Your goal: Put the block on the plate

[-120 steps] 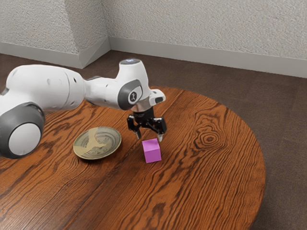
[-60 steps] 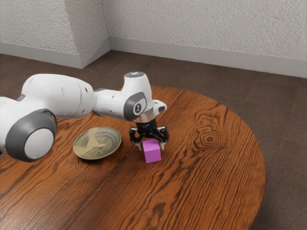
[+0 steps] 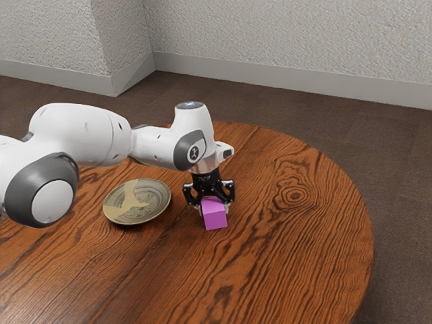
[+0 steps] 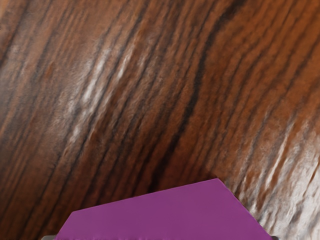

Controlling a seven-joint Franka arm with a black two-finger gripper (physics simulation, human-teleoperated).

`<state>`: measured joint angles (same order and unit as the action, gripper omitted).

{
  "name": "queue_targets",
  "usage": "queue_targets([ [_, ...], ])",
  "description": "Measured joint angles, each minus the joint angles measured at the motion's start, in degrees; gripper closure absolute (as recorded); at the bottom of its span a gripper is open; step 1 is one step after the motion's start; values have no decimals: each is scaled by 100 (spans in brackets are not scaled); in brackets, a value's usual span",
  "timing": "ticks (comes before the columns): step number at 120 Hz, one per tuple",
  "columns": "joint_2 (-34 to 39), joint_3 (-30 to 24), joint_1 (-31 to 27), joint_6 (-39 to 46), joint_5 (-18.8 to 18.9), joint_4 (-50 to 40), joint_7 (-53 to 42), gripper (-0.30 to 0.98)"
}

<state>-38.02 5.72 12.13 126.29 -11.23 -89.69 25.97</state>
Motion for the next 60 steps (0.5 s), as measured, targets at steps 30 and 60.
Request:
queue_targets([
  [30,281,-49,-97,-101,25,-103,92,26],
  [60,875,-124,-627,-315,43,-442,114,28],
])
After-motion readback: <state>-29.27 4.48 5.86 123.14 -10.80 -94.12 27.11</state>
